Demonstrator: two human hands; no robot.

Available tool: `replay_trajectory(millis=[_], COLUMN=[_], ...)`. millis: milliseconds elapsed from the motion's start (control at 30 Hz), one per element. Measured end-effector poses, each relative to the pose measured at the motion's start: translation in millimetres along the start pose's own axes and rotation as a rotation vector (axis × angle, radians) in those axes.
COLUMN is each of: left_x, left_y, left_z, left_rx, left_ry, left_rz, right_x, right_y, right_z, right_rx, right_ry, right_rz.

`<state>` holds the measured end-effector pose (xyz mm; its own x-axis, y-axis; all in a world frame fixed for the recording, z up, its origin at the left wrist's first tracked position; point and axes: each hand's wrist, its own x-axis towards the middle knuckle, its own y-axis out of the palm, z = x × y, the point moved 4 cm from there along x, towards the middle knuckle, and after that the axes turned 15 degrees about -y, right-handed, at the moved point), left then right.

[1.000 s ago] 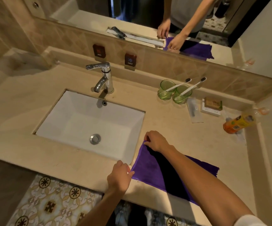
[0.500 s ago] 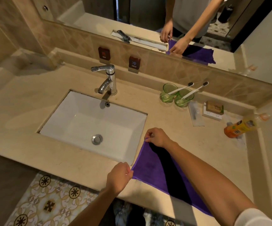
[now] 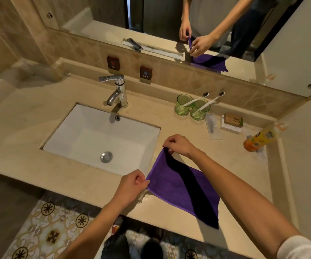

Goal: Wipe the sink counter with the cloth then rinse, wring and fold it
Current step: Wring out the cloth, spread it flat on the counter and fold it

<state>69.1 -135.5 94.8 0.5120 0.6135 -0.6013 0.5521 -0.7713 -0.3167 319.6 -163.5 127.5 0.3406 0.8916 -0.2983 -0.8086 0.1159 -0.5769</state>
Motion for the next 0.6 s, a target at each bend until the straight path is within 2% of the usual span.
replay_trajectory(millis=[267, 600], left_x=[-27.7, -42.3], left_y=[67.0, 173.4], left_z=[-26.6, -36.5], left_rx=[0.041, 0.204], left_ry=[0.057, 0.113], left_rz=[0.194, 0.364], right_x=[-71.3, -146.6], right_y=[-33.6, -60.6], right_z=[-56.7, -133.3], right_rx=[0.035, -0.011], right_ry=[0.044, 0.150], right_rz=[-0.158, -0.239])
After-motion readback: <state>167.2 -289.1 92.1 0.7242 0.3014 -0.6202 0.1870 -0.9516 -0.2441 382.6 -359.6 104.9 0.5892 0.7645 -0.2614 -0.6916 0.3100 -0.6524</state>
